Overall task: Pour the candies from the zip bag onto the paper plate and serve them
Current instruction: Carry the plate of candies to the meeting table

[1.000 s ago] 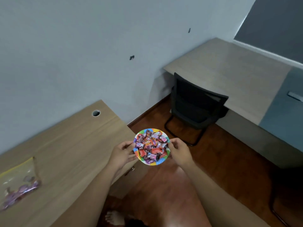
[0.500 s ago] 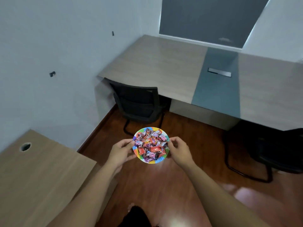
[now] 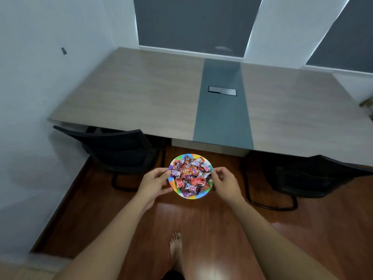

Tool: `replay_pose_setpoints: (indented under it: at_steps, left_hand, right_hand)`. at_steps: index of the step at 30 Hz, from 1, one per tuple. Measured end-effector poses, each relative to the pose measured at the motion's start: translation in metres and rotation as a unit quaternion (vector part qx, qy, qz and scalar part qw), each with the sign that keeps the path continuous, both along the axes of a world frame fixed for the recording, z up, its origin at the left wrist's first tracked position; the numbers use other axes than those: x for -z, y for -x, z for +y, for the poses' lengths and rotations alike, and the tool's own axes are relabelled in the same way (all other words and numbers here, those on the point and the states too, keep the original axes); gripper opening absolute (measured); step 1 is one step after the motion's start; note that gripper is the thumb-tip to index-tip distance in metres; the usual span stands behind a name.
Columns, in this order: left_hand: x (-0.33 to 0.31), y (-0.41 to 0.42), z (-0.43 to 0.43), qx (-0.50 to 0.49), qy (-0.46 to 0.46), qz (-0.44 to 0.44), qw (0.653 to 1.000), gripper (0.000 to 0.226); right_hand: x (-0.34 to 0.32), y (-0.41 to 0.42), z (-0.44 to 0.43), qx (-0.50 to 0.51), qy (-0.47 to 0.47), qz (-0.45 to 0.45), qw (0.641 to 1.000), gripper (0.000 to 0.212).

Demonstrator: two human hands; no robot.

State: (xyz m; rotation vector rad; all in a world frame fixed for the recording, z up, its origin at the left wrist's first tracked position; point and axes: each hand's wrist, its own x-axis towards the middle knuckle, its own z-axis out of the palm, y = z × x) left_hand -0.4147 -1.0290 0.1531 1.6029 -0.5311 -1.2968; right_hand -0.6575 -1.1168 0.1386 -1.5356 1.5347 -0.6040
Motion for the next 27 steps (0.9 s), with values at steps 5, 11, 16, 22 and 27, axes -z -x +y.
replay_pose_setpoints:
  at_steps: [5, 11, 16, 22, 27]
  left_hand:
    - [-0.003, -0.005, -0.096, 0.031, -0.003, 0.002, 1.000, 0.020]
    - [0.001, -0.004, -0.189, 0.066, -0.009, 0.015, 0.998, 0.020]
    - [0.006, 0.004, -0.263, 0.083, -0.018, 0.021, 0.996, 0.020]
    - [0.010, 0.024, -0.355, 0.070, -0.032, -0.013, 0.997, 0.016]
    - [0.012, 0.051, -0.427, 0.045, -0.056, -0.033, 0.997, 0.016]
  right_hand:
    - [-0.009, 0.001, -0.078, 0.034, -0.013, -0.001, 0.999, 0.014]
    - [0.001, 0.011, -0.153, 0.064, -0.012, 0.004, 0.998, 0.017]
    - [0.013, 0.025, -0.221, 0.073, -0.012, -0.005, 0.997, 0.017]
    - [0.012, 0.039, -0.318, 0.067, -0.032, -0.030, 0.997, 0.019]
    - [0.012, 0.058, -0.394, 0.062, -0.063, -0.054, 0.995, 0.020]
